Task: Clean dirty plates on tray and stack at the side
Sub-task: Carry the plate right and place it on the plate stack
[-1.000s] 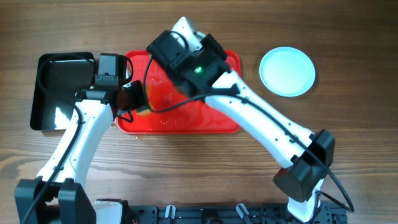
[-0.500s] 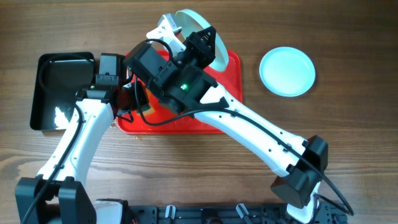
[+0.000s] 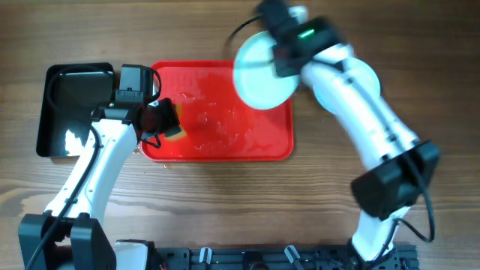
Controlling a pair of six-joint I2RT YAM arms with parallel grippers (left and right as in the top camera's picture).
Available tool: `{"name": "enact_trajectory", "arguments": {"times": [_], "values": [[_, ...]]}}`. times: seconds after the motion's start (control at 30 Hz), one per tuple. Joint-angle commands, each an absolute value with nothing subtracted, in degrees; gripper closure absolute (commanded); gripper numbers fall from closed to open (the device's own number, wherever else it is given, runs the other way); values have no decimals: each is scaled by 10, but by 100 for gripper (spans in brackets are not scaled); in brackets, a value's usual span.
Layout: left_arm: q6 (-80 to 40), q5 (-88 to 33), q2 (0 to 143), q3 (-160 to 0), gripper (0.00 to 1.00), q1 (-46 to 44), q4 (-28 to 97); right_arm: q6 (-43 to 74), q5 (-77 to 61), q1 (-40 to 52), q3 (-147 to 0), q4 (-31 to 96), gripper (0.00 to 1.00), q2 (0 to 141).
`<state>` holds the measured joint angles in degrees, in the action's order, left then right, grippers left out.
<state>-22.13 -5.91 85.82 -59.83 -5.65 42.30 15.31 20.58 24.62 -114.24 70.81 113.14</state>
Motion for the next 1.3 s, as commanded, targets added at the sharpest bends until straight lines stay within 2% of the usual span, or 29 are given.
{"name": "enact_trajectory", "arguments": {"times": [0.0,0.1,0.27,0.43,0.63,0.67,0.7,0.73,0.77,0.8,0.93,1.03,1.1,1.27], "values": [[-212,-66,861,-598,96,-54,423,199,-96,95,-1137,718,96,1123],[-212,-66,861,-598,96,-54,423,196,-141,-3,-1110,716,96,1123],[-212,-66,861,-598,96,-54,422,195,-99,-102,-1037,686,96,1123],[-212,-66,861,-598,96,-54,423,195,-70,-140,-961,610,96,1123],[-212,-66,861,-598,96,-54,421,208,-25,-143,-902,560,95,1123],[-212,-66,861,-598,96,-54,421,217,-11,-143,-896,558,91,1123],[-212,-66,861,-598,96,-54,421,230,5,-143,-887,552,77,1123],[-212,-66,861,-598,96,-54,421,229,5,-143,-882,546,49,1123],[-212,-66,861,-598,96,-54,421,224,4,-143,-876,539,29,1123],[-212,-66,861,-598,96,-54,421,221,4,-143,-874,538,3,1123],[-212,-66,861,-598,96,-54,411,169,-91,-142,-874,536,0,1123],[-212,-66,861,-598,96,-54,384,122,-270,-133,-874,533,0,1123],[-212,-65,861,-598,96,-54,361,99,-339,-117,-874,534,0,1123],[-215,-13,861,-598,96,-29,318,90,-343,-31,-874,542,0,1123]]}}
